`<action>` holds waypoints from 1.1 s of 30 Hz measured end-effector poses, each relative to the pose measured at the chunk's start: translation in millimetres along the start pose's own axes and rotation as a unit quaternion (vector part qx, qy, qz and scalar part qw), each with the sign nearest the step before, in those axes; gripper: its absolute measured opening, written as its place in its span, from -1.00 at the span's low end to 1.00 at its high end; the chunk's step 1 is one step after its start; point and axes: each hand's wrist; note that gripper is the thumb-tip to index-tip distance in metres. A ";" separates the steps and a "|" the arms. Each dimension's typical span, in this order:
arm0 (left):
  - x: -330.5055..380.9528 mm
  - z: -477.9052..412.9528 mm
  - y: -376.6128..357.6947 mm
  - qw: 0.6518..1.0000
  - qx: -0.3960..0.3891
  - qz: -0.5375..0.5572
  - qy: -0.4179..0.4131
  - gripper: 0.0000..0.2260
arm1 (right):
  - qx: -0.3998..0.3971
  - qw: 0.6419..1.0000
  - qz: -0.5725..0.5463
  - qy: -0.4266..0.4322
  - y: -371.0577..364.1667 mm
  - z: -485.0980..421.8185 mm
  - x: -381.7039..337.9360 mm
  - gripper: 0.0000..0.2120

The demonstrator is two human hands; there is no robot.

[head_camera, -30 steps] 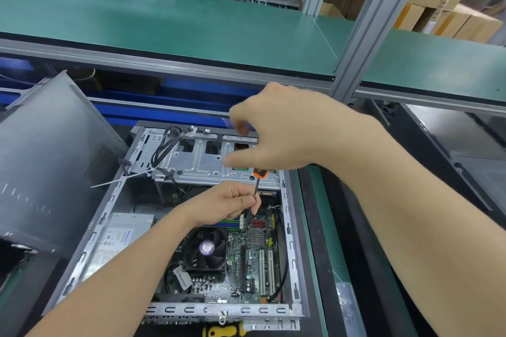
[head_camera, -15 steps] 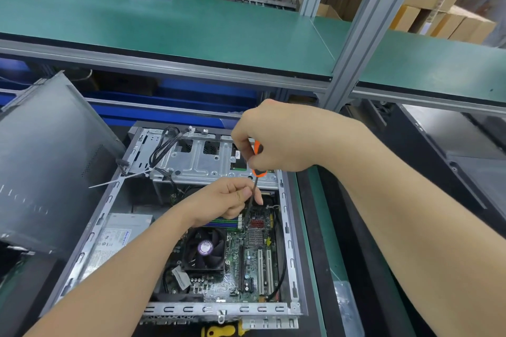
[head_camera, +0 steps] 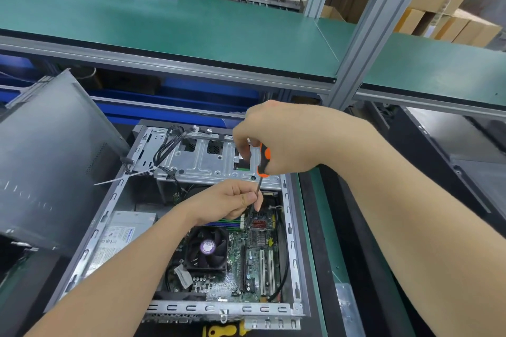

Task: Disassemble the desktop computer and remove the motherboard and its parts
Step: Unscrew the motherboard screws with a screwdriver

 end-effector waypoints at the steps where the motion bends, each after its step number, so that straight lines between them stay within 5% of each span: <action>1: 0.4 0.4 0.5 1.000 0.002 -0.003 0.001 -0.74 | 0.026 1.000 -0.011 -0.013 -1.4 -1.6 0.7 -0.78; 5: 2.3 1.9 0.6 1.000 0.013 -0.005 0.004 -0.75 | 0.147 0.975 0.015 -0.163 -10.3 -2.8 -3.6 -0.39; 12: 5.3 2.5 0.2 1.000 0.022 -0.003 -0.003 -0.78 | 0.093 0.991 -0.080 -0.046 -11.1 -4.3 8.5 -0.88; 18: 4.3 3.2 0.7 0.999 0.024 -0.043 0.005 -0.78 | 0.112 0.973 -0.204 -0.007 -21.1 0.6 30.6 -0.66; 23: 5.5 4.0 2.9 0.997 0.040 -0.065 0.006 -0.79 | 0.143 0.867 -0.478 -0.005 -68.4 -4.3 37.3 -0.86; 24: 5.4 3.8 2.9 0.997 0.043 -0.065 0.008 -0.80 | 0.154 0.873 -0.463 -0.019 -81.5 -7.0 35.9 -0.96; 27: 4.9 3.5 2.8 0.995 0.040 -0.088 0.018 -0.84 | 0.222 0.902 -0.361 -0.080 -113.2 -14.1 29.6 -0.78; 33: -3.7 10.3 8.3 0.968 0.033 -0.243 0.047 -0.85 | 0.278 0.865 -0.404 -0.101 -120.3 -10.3 33.4 -0.73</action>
Point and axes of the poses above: each hand's wrist, its own z-axis away from the middle knuckle, its own y-axis out of the back of the hand, x = y × z, and after that the axes turned 5 degrees about -z, right-handed
